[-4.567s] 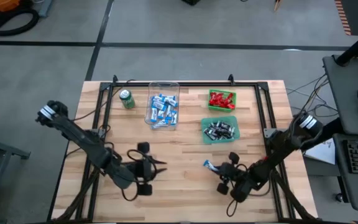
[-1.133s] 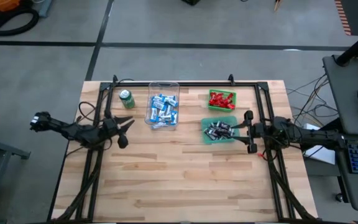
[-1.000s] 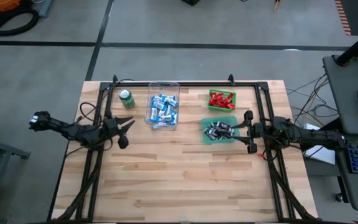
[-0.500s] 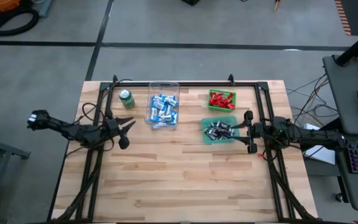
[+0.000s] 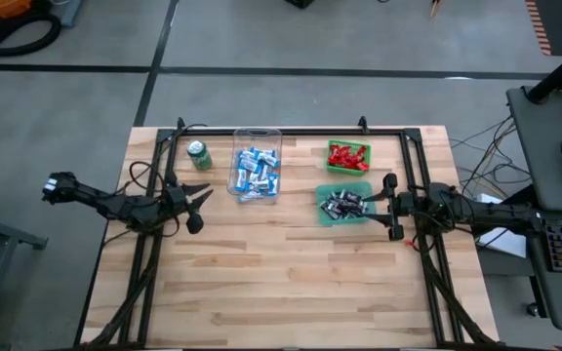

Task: Sort candy
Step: Return to Home Position

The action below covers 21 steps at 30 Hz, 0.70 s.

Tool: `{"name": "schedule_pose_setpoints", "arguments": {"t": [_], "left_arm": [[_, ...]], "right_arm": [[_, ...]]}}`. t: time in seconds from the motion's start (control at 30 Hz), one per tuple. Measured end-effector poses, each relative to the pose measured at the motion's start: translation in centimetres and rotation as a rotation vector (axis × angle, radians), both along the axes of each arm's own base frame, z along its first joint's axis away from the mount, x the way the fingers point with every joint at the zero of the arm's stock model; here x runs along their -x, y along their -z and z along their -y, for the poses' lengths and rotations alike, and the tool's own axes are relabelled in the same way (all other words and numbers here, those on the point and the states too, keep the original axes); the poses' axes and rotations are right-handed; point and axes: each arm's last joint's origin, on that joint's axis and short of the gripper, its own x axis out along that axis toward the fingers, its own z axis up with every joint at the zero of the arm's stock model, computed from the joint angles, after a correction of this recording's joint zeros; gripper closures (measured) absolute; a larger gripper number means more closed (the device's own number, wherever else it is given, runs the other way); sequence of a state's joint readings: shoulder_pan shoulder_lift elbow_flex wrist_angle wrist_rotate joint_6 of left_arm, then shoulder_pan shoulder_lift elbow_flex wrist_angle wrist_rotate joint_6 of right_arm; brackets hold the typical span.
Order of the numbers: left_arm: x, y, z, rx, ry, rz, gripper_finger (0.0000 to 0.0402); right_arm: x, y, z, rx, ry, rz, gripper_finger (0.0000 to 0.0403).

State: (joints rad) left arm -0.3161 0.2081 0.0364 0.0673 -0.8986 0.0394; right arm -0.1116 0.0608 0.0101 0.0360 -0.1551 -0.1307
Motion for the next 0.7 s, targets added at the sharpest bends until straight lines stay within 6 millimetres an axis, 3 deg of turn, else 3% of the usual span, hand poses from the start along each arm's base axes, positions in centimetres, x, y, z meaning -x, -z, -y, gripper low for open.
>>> {"name": "schedule_pose_setpoints", "arguments": {"t": [0.7], "left_arm": [[0.00,0.00,0.00,0.000,0.000,-0.001,0.0326]], "right_arm": [[0.05,-0.26,-0.01,0.001,-0.002,0.003,0.0213]]}}
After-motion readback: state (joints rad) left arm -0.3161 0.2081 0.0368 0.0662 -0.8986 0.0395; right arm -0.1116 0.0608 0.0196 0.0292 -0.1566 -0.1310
